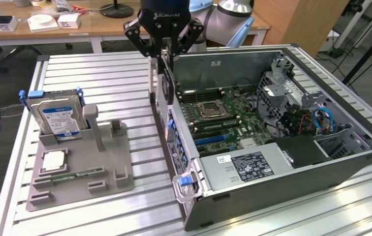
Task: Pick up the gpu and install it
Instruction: 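Pick up the gpu and move the gpu toward the slot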
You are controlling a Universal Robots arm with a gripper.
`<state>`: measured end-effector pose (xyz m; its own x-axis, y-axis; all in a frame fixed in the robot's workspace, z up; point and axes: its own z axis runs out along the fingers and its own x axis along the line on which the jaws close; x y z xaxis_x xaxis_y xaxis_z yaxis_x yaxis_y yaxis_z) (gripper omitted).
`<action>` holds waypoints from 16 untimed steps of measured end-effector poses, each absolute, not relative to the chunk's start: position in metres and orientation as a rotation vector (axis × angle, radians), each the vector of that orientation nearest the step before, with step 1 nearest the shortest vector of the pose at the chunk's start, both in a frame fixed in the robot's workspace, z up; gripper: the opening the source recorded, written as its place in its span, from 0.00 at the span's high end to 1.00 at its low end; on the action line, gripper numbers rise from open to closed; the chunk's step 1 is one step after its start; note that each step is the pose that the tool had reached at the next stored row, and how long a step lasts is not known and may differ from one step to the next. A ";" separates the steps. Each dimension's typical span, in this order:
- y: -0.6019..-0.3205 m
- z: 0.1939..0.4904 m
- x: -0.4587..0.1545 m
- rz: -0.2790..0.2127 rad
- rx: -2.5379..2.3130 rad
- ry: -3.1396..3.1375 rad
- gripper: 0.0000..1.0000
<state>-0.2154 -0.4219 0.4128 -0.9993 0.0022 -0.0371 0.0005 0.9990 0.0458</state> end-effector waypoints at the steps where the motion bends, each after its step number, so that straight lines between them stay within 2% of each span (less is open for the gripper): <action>1: -0.422 0.413 -0.215 0.071 -0.002 3.104 0.74; 16: -0.421 0.413 -0.191 0.072 -0.018 3.104 0.74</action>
<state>-0.1914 -0.4211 0.4127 -0.9993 -0.0105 -0.0369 -0.0122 0.9989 0.0458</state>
